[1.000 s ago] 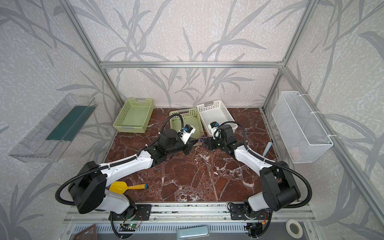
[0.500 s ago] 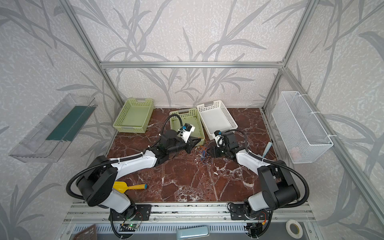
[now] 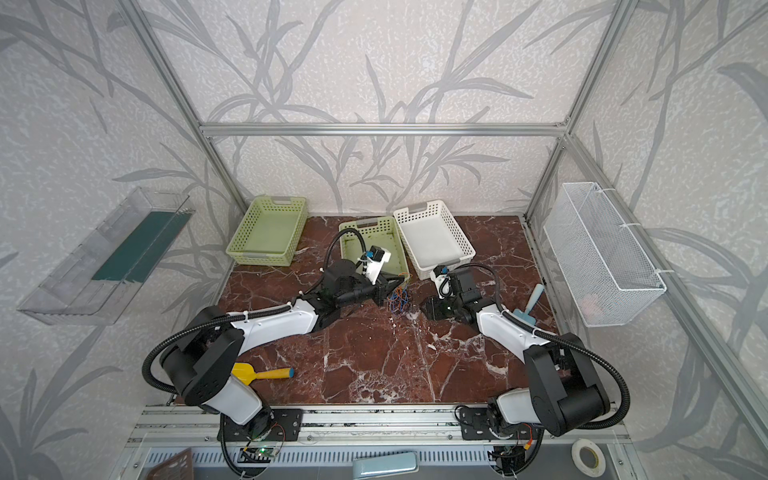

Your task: Untangle the cables

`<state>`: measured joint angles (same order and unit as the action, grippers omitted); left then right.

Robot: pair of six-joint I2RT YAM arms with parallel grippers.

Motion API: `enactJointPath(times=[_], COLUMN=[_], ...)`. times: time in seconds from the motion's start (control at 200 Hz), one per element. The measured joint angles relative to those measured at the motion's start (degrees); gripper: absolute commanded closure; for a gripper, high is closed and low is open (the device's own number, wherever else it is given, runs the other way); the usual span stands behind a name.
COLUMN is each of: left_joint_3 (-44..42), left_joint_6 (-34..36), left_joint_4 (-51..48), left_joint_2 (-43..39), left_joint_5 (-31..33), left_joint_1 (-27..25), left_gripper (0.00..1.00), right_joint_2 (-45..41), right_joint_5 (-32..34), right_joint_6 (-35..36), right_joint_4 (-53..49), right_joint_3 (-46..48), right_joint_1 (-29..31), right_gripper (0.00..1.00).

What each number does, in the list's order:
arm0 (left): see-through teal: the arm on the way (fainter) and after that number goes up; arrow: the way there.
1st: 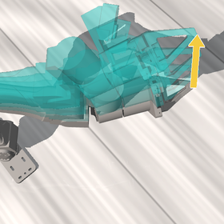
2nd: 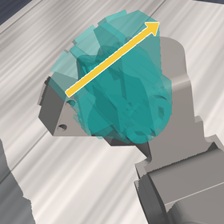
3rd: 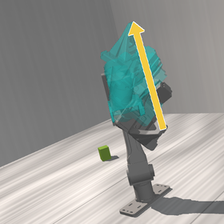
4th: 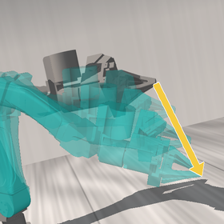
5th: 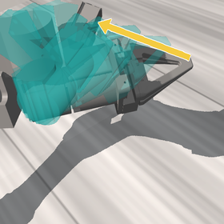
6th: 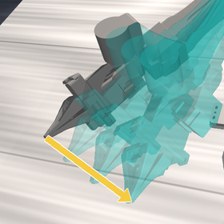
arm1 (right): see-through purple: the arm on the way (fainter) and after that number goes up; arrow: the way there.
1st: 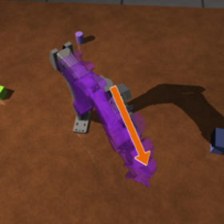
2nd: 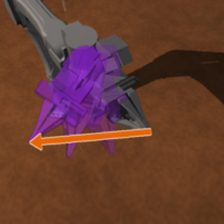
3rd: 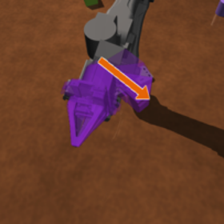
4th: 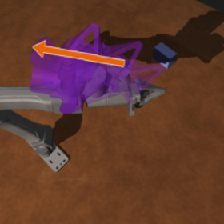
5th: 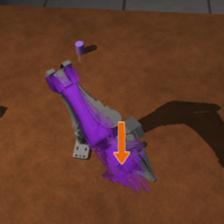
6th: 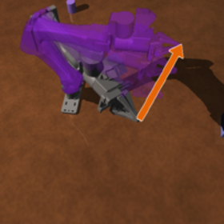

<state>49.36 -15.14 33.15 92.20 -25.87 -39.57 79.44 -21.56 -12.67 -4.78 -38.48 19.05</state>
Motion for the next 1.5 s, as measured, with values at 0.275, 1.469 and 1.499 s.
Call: enactJointPath(times=[0.275, 1.469, 1.499], left_joint_3=[1.2, 7.3, 7.1], left_joint_6=[-1.2, -4.2, -4.4], left_joint_4=[-0.1, -1.7, -1.2], left_joint_2=[0.0, -6.3, -5.8], left_joint_5=[-1.2, -4.6, -4.6], left_joint_1=[0.0, 2.9, 2.9], left_gripper=[1.00, 1.00, 1.00], right_joint_2=[0.5, 1.4, 0.7], right_joint_5=[-2.0, -2.9, -2.9], right_joint_6=[-1.4, -3.3, -2.9], right_joint_4=[0.7, 8.8, 8.5], right_joint_3=[-2.0, 0.5, 0.5], right_joint_1=[3.1, -0.7, -0.8], right_gripper=[0.44, 0.51, 0.49])
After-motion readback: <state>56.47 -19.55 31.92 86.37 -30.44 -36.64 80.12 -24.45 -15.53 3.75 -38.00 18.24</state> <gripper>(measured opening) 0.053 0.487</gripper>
